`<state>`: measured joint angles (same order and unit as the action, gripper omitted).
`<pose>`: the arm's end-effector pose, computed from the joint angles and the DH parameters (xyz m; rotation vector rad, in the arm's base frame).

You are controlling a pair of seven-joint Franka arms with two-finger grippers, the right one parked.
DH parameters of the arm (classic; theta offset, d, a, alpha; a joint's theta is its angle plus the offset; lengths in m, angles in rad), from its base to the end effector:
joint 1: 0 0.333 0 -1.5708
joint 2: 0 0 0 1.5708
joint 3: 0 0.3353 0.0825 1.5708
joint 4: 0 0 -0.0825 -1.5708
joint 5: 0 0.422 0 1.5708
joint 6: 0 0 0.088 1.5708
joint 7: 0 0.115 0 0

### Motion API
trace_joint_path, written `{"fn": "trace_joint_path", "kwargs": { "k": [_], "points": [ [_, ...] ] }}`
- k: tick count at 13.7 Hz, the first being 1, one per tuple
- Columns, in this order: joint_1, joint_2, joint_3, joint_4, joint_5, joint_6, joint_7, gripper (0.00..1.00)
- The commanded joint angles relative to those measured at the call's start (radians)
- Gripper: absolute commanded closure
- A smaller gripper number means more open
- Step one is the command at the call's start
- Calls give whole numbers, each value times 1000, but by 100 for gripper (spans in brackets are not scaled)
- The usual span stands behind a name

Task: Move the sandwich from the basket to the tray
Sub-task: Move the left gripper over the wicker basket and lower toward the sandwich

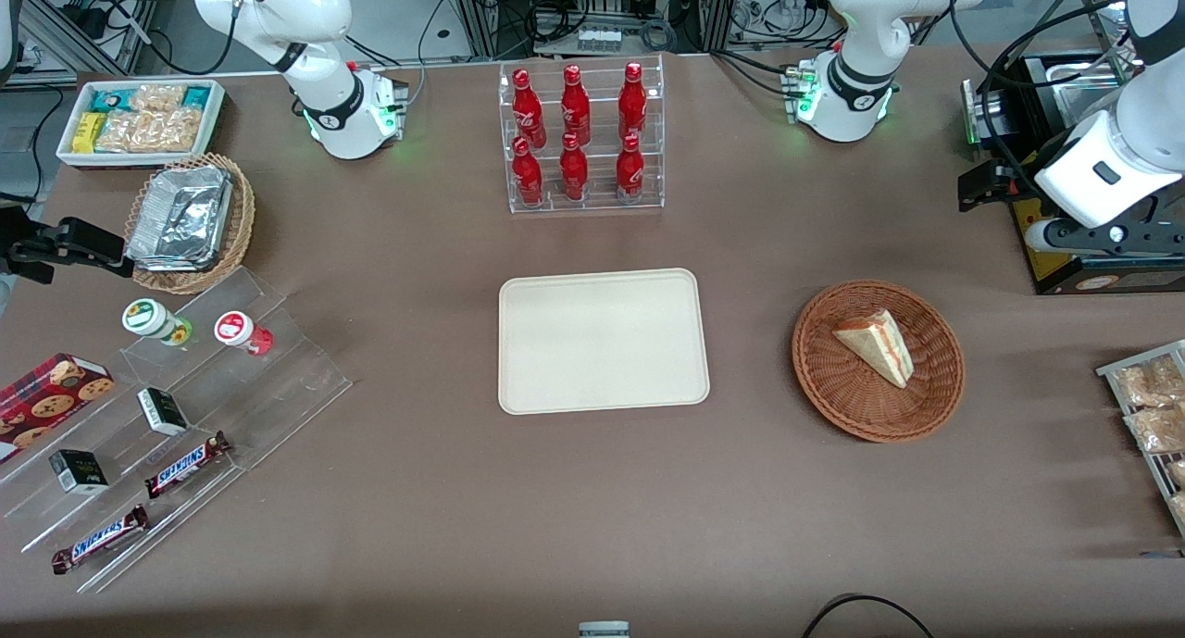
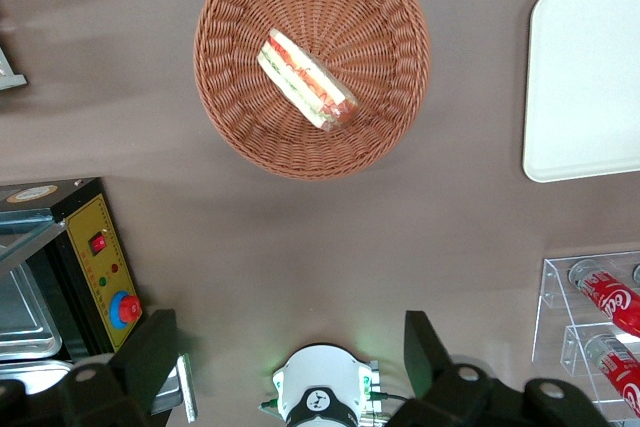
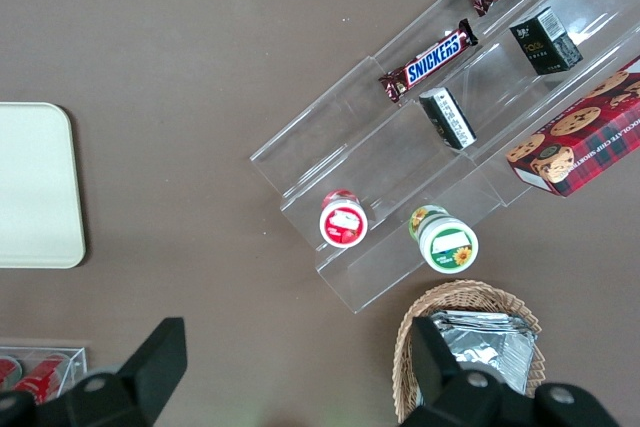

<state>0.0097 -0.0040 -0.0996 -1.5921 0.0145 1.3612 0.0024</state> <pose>0.5623 -0.0489 0.6120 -3.0938 0.1406 0.3515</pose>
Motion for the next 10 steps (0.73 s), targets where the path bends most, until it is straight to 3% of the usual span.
{"fn": "trace_joint_path", "kwargs": {
  "k": [1,5,10],
  "points": [
    [10,-16,-12,-8,2,22,10,0],
    [10,1,-14,-51,30,67,5,0],
    [13,-13,-9,-274,30,284,-5,0]
  ]
}}
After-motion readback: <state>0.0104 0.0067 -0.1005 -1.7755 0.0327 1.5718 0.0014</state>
